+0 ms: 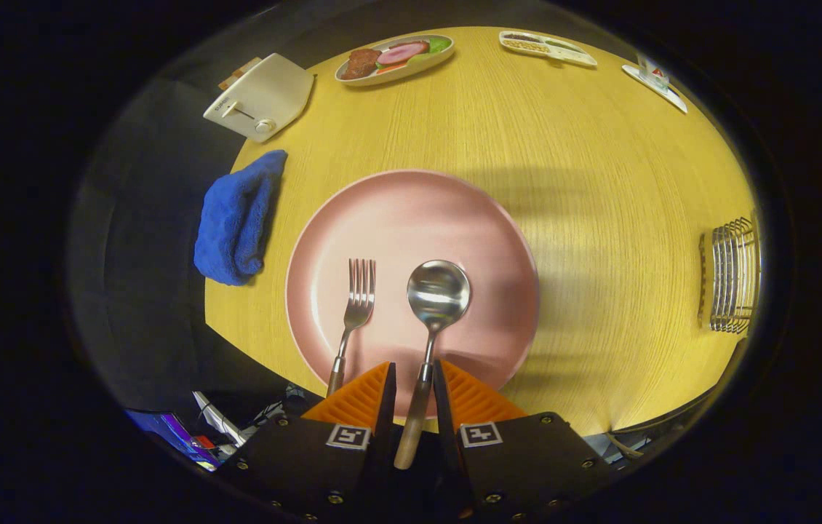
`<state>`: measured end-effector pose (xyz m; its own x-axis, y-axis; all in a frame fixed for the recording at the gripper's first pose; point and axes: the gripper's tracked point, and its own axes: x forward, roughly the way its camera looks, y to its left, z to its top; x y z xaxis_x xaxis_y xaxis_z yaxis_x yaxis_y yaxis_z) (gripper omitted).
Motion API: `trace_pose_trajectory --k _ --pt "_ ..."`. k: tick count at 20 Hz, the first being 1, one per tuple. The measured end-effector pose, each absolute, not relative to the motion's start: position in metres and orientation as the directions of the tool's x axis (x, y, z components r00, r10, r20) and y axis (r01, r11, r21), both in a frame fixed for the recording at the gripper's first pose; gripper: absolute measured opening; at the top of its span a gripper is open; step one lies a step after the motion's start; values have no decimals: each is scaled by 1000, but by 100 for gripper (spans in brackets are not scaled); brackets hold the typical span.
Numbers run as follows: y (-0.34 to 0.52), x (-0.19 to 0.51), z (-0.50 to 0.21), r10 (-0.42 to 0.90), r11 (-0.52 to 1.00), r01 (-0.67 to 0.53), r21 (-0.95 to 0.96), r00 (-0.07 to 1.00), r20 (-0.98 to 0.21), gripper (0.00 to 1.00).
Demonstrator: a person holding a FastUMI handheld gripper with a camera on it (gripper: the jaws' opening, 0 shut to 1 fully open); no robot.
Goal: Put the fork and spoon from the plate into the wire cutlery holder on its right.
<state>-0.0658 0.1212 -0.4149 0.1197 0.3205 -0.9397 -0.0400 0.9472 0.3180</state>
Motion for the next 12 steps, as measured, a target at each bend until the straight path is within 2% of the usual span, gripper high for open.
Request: trace_pose_trajectory --k 3,5,8,9,12 --pt "123 -71 -415 319 948 -5 320 83 -944 30" --pt "126 -71 -420 332 942 28 335 69 -941 13" --pt "124 -74 -414 338 940 27 341 89 -937 13" --pt "125 -68 -415 341 938 34 345 85 -936 3" --pt "125 -62 -404 381 919 71 388 101 -919 3"
